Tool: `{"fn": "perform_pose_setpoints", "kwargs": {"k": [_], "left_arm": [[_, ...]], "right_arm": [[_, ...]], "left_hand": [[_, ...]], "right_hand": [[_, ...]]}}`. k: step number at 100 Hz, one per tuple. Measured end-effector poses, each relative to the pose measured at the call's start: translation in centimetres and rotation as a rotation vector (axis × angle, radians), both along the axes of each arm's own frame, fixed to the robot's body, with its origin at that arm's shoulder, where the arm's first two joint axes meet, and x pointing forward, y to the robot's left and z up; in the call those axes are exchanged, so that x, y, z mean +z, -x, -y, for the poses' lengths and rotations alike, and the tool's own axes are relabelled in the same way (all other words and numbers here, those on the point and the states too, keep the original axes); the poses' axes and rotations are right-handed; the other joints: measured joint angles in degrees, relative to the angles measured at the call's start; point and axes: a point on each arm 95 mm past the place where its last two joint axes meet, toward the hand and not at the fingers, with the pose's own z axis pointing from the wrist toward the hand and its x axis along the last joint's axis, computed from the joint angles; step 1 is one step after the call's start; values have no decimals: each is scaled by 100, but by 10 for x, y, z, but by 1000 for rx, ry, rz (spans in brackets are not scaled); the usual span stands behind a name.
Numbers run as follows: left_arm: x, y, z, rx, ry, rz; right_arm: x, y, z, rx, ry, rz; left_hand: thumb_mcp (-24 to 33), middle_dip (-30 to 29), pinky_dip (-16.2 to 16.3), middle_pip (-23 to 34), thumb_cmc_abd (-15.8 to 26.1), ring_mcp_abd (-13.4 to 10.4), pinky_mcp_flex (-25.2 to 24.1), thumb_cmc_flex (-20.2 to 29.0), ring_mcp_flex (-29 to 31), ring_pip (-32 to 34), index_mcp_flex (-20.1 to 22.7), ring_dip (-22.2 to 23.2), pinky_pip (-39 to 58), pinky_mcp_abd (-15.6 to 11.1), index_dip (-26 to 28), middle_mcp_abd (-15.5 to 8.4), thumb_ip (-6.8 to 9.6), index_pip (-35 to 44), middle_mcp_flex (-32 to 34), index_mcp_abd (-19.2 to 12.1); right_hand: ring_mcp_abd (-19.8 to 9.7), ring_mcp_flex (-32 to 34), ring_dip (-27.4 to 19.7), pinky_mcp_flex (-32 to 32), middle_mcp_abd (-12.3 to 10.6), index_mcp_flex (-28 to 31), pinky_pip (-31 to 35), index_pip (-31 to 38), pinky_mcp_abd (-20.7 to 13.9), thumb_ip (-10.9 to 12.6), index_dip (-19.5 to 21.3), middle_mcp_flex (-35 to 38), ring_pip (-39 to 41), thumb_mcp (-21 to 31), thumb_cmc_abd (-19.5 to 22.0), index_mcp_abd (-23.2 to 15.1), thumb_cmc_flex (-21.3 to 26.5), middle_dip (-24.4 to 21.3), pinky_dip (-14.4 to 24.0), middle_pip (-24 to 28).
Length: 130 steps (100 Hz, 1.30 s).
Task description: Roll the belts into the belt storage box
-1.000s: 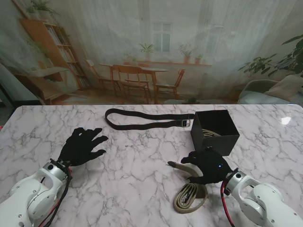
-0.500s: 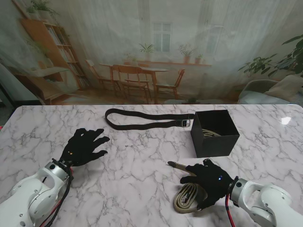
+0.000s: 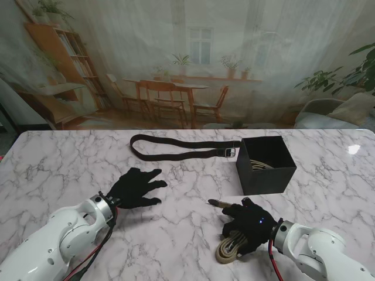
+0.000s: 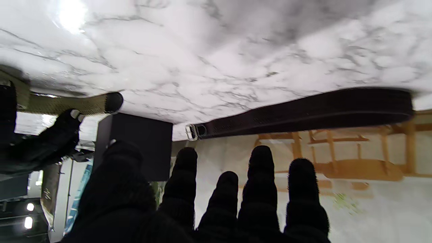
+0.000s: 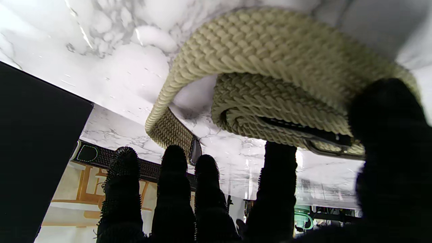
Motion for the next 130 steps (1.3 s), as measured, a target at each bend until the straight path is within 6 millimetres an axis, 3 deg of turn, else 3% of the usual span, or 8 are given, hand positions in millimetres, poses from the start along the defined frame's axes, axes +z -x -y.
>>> {"fn": "perform_pose_setpoints", "kwargs": {"k": [13, 28, 66, 78, 92, 100, 119, 130], "left_arm": [[-6, -8, 17, -29, -11, -64], [-9, -16, 23, -23, -26, -78], [-11, -13, 11, 5, -22, -52], [-12, -13, 11, 1, -26, -57], [-12, -12, 13, -6, -27, -60], [-12, -12, 13, -7, -27, -59], [-12, -13, 11, -2, -25, -56], [-11, -12, 9, 1, -23, -54]], "right_arm": [[-2, 1, -1, -1, -35, 5], [-5, 2, -4, -32, -115, -51], [-5, 3, -6, -23, -102, -14], [-5, 3, -7, -18, -119, 2], [-9, 3, -11, -17, -156, 5], [-10, 2, -14, -14, -172, 13], [-13, -2, -21, -1, -190, 7], [-13, -4, -23, -16, -235, -13]], "left_hand": [[-9, -281, -68, -169, -217, 3, 3, -171, -74, -17, -506, -55, -71, -135, -274, 113, 0, -396, -322, 0], [1, -360, -90, -198, -368, 3, 4, -264, -73, -19, -687, -78, -73, -135, -358, 138, 0, -493, -421, 48], [1, -360, -90, -178, -369, 3, -3, -275, -73, -19, -688, -78, -73, -135, -401, 125, 0, -493, -421, 55], [1, -352, -90, -175, -362, 3, -6, -274, -73, -19, -688, -78, -73, -135, -402, 121, 0, -493, -421, 55], [1, -344, -90, -173, -357, 3, -39, -274, -73, -19, -688, -78, -73, -134, -402, 118, 0, -453, -421, 55], [1, -299, -90, -171, -356, 3, -43, -275, -73, -19, -688, -78, -74, -133, -402, 117, 0, -438, -421, 55], [1, -294, -90, -170, -345, 3, -45, -274, -73, -19, -685, -78, -76, -133, -402, 116, 0, -413, -421, 55], [1, -293, -93, -170, -344, 3, -48, -275, -73, -19, -684, -78, -131, -132, -402, 115, 0, -408, -421, 55]], "right_hand": [[-35, 108, 0, 65, -85, 135, 126, 502, -1, -719, -604, 270, 4, 967, -351, -1, 4, 80, -52, 87], [249, 382, -2, 217, -86, 135, 188, 751, -1, -853, -893, 361, 15, 1282, -460, -10, 71, 147, -91, 89], [228, 152, -260, 121, -96, 375, 228, 1015, -59, -866, -1391, 373, 15, 1229, -514, -21, 69, 144, -103, 89], [-139, 769, -171, 205, -683, 612, 279, 1021, -59, -937, -1474, 1787, 254, 1229, -580, -21, 64, 446, -104, 437], [-569, 1775, 487, 353, -1201, 684, 373, 1021, -59, -993, -1482, 3592, 832, 1209, -581, -14, 60, 1483, -132, 1049], [-802, 2211, 765, 455, -1211, 881, 430, 1162, -59, -1077, -1602, 4237, 1001, 1032, -581, 97, 41, 1881, -160, 1072], [-1034, 2965, 1167, 999, -1211, 960, 850, 1015, -70, -1093, -2180, 5062, 1425, 1174, -375, 529, -182, 1830, -163, 1098], [-982, 3585, 1386, 1428, -1137, -25, 1097, 165, -77, -762, -2062, 5575, 1829, 1394, -94, 673, -247, 1822, -32, 1665]]}}
